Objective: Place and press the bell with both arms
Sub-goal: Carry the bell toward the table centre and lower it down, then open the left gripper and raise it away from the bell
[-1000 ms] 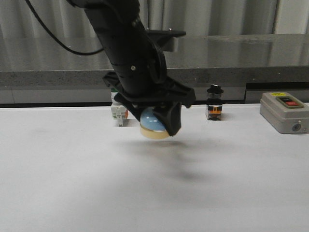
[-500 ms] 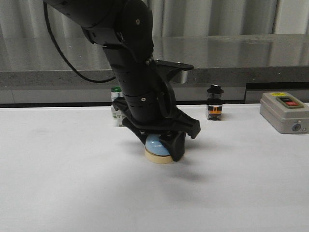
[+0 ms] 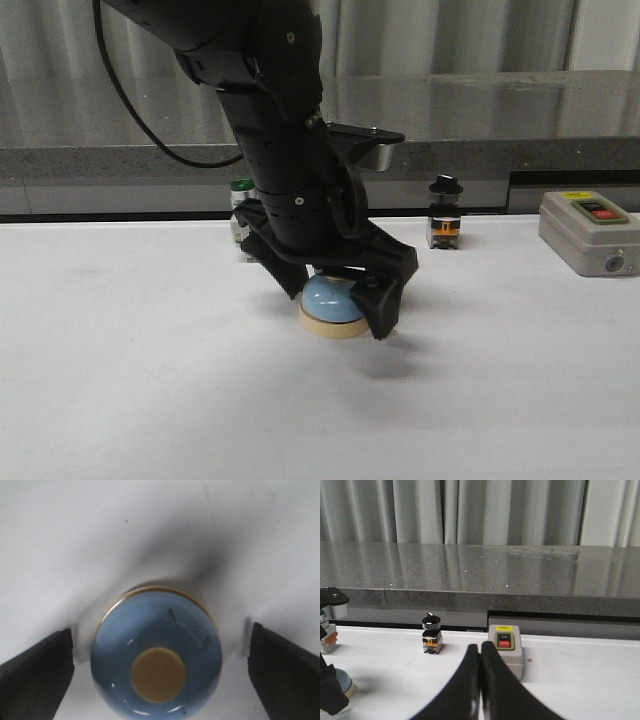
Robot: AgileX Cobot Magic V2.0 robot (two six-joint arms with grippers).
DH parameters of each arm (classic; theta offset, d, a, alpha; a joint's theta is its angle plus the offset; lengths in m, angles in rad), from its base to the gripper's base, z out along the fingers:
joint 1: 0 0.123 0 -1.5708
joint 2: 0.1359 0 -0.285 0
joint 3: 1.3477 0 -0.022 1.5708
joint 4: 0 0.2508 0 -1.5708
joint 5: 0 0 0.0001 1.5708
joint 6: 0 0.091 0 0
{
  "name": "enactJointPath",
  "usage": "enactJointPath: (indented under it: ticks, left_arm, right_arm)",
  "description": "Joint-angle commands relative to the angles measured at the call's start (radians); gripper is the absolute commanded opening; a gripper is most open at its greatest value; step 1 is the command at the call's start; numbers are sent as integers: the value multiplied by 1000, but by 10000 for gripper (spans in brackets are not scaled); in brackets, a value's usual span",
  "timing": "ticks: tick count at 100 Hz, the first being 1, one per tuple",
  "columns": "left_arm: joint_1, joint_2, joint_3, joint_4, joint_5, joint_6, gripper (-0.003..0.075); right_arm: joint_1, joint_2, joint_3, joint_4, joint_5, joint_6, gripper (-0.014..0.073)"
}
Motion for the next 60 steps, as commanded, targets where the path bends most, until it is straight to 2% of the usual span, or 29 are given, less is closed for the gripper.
enactJointPath:
  ticks: [1,32,60]
  left_arm:
    - [-8,-86,-39,0,-8,-2,663]
    - [0,-245,-23,0,-6,-2,663]
    - [102,-452,144,0,-84,-4,663]
  right_arm:
    - [-6,-15,-13,-5,-83,-4,-60]
    - [-6,-15,-13,-5,-83,-4,-60]
    - [-6,-15,-13,-5,-83,-4,-60]
